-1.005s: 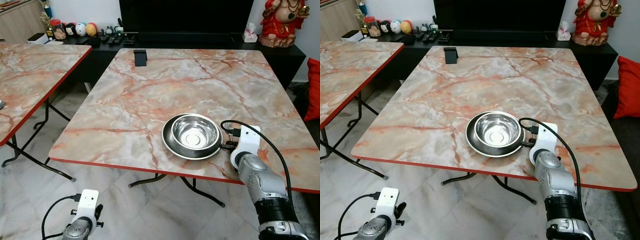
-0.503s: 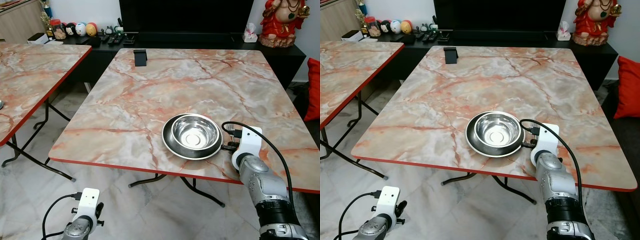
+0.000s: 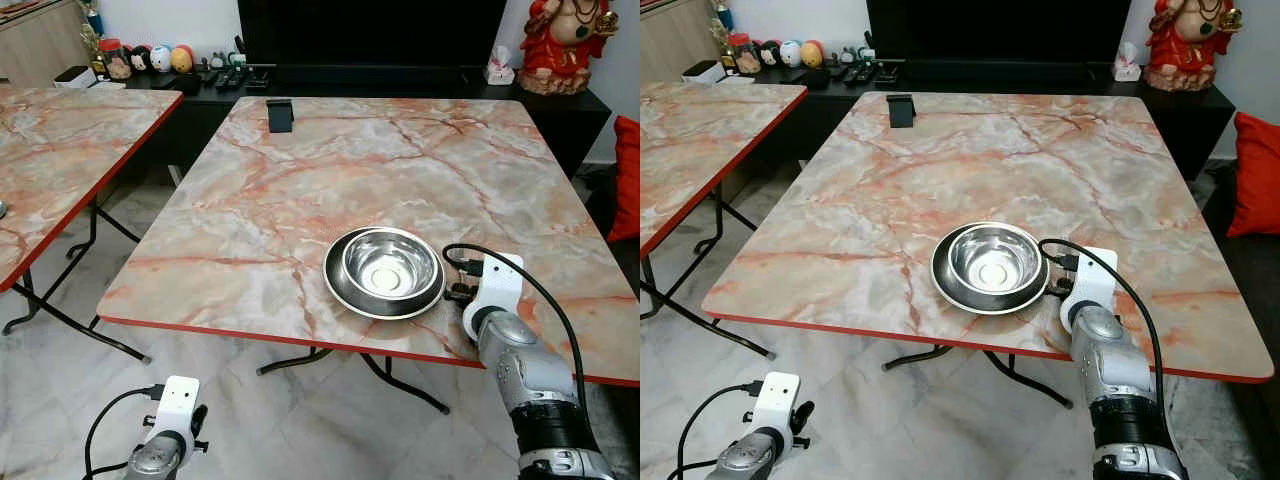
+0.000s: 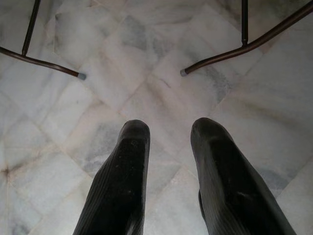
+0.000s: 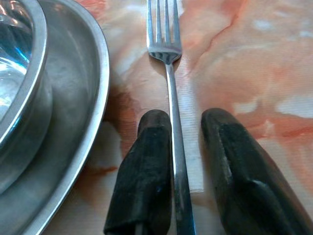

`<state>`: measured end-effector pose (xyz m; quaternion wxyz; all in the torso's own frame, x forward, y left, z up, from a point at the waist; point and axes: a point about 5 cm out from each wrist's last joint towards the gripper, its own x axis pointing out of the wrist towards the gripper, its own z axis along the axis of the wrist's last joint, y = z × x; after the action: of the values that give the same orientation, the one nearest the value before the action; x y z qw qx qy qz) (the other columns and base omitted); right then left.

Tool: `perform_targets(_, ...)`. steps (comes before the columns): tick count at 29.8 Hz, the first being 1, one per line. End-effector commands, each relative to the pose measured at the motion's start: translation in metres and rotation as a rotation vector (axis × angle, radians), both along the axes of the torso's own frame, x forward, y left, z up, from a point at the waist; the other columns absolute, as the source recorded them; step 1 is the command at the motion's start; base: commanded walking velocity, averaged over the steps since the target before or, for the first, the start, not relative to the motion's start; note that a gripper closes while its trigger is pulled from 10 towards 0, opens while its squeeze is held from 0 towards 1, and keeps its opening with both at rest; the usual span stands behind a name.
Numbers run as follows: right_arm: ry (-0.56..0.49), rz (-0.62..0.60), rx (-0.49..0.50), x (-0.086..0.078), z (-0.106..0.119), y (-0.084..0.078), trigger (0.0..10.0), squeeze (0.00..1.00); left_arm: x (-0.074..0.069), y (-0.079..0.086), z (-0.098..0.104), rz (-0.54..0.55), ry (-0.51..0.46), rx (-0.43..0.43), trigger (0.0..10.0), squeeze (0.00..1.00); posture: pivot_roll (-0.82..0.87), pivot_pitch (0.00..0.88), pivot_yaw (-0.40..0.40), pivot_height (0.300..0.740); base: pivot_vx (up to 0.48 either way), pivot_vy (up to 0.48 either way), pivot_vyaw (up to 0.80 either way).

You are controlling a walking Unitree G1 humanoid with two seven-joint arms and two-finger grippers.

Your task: Setting the table

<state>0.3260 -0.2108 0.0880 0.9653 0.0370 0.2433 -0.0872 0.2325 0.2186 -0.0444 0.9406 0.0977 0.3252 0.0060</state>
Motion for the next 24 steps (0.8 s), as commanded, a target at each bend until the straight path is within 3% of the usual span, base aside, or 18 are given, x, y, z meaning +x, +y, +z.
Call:
perform_targets(1,-0.002,0.005,0.005,-0.0013,0.0010,0.0021,10.0,1.00,-0.0029,0.0002,-0.0025,-0.007,0.023,0.011,10.0,0.00,0.00,0.000,0.027,0.740,0.000,0.000,0.00)
perform_targets(5,-0.004,0.005,0.005,-0.0012,0.0012,0.0021,10.0,1.00,-0.0045,0.0004,-0.0037,-0.007,0.030,0.011,10.0,0.00,0.00,0.000,0.028,0.740,0.000,0.000,0.00)
perform_targets(6,-0.005,0.005,0.005,-0.0012,0.0013,0.0021,10.0,0.89,-0.0048,0.0004,-0.0040,-0.007,0.032,0.011,10.0,0.00,0.00,0.000,0.028,0.740,0.000,0.000,0.00)
perform_targets(13,-0.003,-0.001,0.002,-0.0015,0.0011,0.0019,10.0,0.89,-0.0056,0.0000,-0.0048,-0.009,0.039,0.011,10.0,0.00,0.00,0.000,0.027,0.740,0.000,0.000,0.00)
perform_targets(14,-0.001,-0.003,0.000,-0.0016,0.0006,0.0016,10.0,0.78,-0.0057,0.0001,-0.0051,-0.008,0.044,0.011,10.0,0.00,0.00,0.000,0.027,0.740,0.000,0.000,0.00)
perform_targets(16,0.000,-0.006,-0.001,-0.0017,0.0003,0.0014,10.0,0.32,-0.0061,0.0007,-0.0054,-0.006,0.051,0.012,10.0,0.00,0.00,0.000,0.027,0.740,0.000,0.000,0.00)
perform_targets(17,0.000,-0.007,-0.002,-0.0017,0.0003,0.0014,10.0,0.32,-0.0063,0.0010,-0.0055,-0.006,0.052,0.012,10.0,0.00,0.00,0.000,0.027,0.740,0.000,0.000,0.00)
perform_targets(18,0.001,-0.011,-0.004,-0.0018,0.0001,0.0011,10.0,0.00,-0.0066,0.0013,-0.0057,-0.005,0.054,0.013,10.0,0.00,0.00,0.000,0.027,0.740,0.000,0.000,0.00)
perform_targets(24,0.008,-0.023,-0.011,-0.0027,-0.0019,-0.0007,10.0,0.00,-0.0089,0.0015,-0.0072,-0.005,0.062,0.014,10.0,0.00,0.00,0.000,0.027,0.740,0.000,0.000,0.00)
